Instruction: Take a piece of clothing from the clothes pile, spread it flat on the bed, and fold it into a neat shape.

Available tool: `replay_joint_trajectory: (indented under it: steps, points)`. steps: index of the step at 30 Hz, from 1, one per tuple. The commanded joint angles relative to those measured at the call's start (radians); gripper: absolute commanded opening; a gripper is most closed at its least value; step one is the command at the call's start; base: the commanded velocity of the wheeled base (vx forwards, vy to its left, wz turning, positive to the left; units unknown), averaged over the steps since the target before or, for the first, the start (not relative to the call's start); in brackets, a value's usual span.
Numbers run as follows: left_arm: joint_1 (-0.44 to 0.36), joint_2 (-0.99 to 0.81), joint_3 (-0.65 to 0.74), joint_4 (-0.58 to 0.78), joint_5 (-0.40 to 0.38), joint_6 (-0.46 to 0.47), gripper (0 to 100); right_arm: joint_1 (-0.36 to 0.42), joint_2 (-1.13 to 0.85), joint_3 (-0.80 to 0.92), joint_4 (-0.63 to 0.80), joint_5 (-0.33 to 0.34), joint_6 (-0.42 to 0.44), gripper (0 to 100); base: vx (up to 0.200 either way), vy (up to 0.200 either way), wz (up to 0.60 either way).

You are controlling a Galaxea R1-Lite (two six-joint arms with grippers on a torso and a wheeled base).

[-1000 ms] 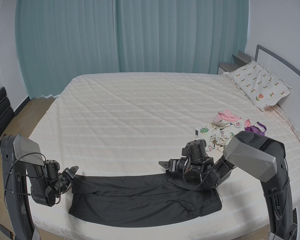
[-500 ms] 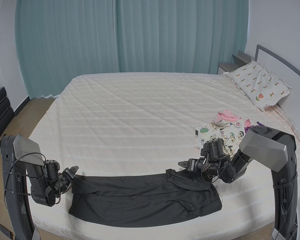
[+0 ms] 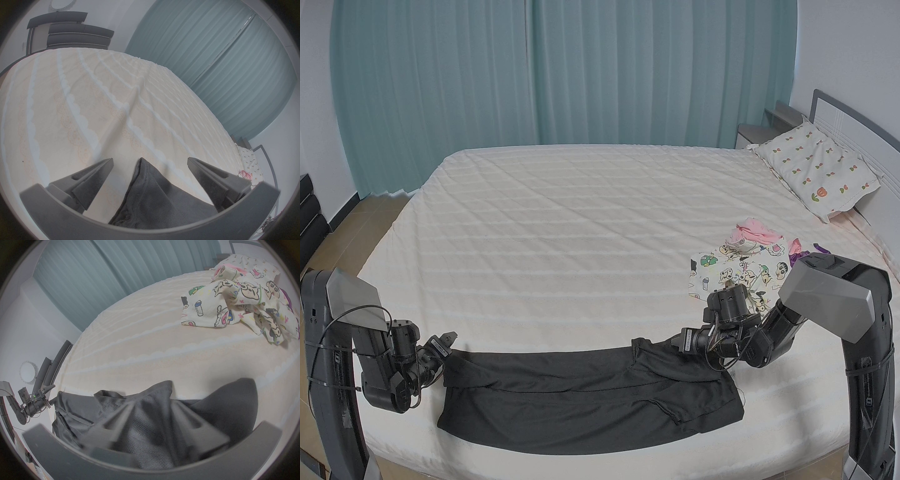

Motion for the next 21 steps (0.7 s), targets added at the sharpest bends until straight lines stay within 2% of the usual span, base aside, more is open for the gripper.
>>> replay_joint_trajectory:
  steps: [1,4,10,21]
  points:
    - [0.001,0.001,0.000,0.000,0.000,-0.002,100,-0.015,-0.004,0.002,-0.002,-0.003,0.005,0,0.000,0.000,0.00]
    - [0.001,0.001,0.000,0.000,0.000,-0.002,100,-0.019,-0.010,0.008,-0.005,-0.011,0.011,0,0.000,0.000,0.00]
    - [-0.001,-0.001,0.000,0.000,0.000,-0.002,100,-0.033,-0.038,0.009,-0.005,-0.011,0.077,0,0.000,0.000,0.00]
    - [0.001,0.001,0.000,0.000,0.000,-0.002,100,-0.048,-0.038,0.017,-0.005,-0.015,0.075,0,0.000,0.000,0.00]
